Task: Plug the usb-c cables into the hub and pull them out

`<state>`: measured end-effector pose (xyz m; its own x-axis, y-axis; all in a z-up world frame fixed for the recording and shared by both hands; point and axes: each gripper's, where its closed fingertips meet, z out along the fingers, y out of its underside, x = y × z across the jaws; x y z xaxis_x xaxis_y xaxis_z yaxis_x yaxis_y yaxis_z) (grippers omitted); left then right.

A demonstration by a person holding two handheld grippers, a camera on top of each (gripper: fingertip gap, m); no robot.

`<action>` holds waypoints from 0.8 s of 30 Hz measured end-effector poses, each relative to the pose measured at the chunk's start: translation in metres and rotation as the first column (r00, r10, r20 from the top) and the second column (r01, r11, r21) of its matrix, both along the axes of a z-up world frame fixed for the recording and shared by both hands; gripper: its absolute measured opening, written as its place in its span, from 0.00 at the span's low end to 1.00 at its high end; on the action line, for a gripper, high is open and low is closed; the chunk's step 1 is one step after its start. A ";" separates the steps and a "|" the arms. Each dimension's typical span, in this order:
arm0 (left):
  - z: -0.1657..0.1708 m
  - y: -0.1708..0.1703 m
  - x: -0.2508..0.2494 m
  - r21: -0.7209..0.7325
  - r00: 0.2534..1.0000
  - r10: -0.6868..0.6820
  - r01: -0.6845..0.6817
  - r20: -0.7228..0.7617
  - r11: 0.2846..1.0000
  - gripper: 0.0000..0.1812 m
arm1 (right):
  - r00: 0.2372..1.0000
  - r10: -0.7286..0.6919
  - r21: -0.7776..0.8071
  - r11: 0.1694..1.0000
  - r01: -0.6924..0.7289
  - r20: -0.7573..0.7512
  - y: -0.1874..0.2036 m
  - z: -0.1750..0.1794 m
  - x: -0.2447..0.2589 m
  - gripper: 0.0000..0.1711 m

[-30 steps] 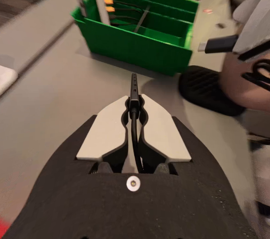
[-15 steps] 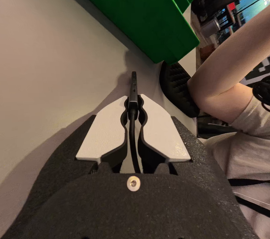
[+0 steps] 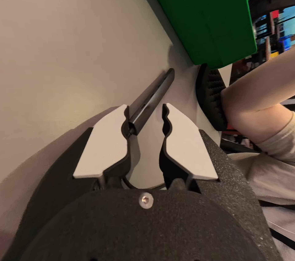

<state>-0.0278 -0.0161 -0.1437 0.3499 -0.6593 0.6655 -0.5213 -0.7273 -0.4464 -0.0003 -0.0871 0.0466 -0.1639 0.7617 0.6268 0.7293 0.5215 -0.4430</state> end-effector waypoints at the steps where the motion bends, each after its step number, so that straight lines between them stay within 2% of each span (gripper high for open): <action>1: 0.001 0.002 -0.001 0.038 1.000 -0.002 0.002 -0.013 0.999 0.24 | 1.000 0.002 0.002 1.000 -0.002 0.001 0.000 0.000 0.000 0.03; 6: 0.001 0.020 -0.009 0.258 0.991 0.026 0.009 -0.131 0.966 0.33 | 1.000 0.003 0.015 1.000 -0.003 0.002 0.004 -0.001 -0.003 0.04; 8: 0.014 0.027 -0.011 0.329 0.988 0.045 0.006 -0.146 0.944 0.37 | 1.000 0.011 0.034 0.999 -0.011 -0.008 0.007 0.001 -0.007 0.03; 10: 0.048 0.028 -0.007 0.399 0.998 0.036 -0.016 -0.043 0.917 0.35 | 0.997 0.060 0.047 0.997 -0.058 -0.041 0.007 0.005 -0.015 0.03; 12: 0.102 0.017 0.001 0.458 0.982 -0.039 -0.050 0.182 0.887 0.32 | 0.979 0.174 0.055 0.984 -0.169 -0.110 -0.001 0.012 -0.030 0.03; 13: 0.133 0.004 0.004 0.473 0.940 -0.118 -0.050 0.319 0.880 0.33 | 0.952 0.256 0.063 0.966 -0.249 -0.168 -0.010 0.019 -0.039 0.03; 14: 0.165 -0.020 0.004 0.482 0.856 -0.243 -0.008 0.457 0.876 0.29 | 0.907 0.346 0.066 0.938 -0.340 -0.241 -0.020 0.028 -0.047 0.03; 15: 0.193 -0.048 -0.003 0.496 0.737 -0.370 0.054 0.566 0.866 0.24 | 0.846 0.427 0.062 0.900 -0.431 -0.319 -0.032 0.037 -0.054 0.03; 17: 0.228 -0.084 -0.019 0.538 0.545 -0.495 0.094 0.677 0.838 0.21 | 0.717 0.533 0.056 0.818 -0.573 -0.450 -0.050 0.053 -0.059 0.03; 19: 0.242 -0.107 -0.032 0.578 0.419 -0.572 0.128 0.705 0.806 0.22 | 0.619 0.583 0.050 0.747 -0.662 -0.526 -0.061 0.061 -0.058 0.03; 21: 0.243 -0.122 -0.039 0.595 0.358 -0.622 0.195 0.697 0.780 0.24 | 0.533 0.611 0.047 0.682 -0.730 -0.586 -0.070 0.068 -0.055 0.03; 24: 0.236 -0.130 -0.034 0.600 0.350 -0.641 0.232 0.683 0.766 0.24 | 0.450 0.619 0.043 0.616 -0.786 -0.643 -0.074 0.073 -0.053 0.03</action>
<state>-0.0622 -0.1462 0.0923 -0.6344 -0.7635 0.1206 0.0544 -0.1997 -0.9783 -0.0537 -0.1611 0.1199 -0.4074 0.6730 0.6174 -0.2691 0.5575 -0.7853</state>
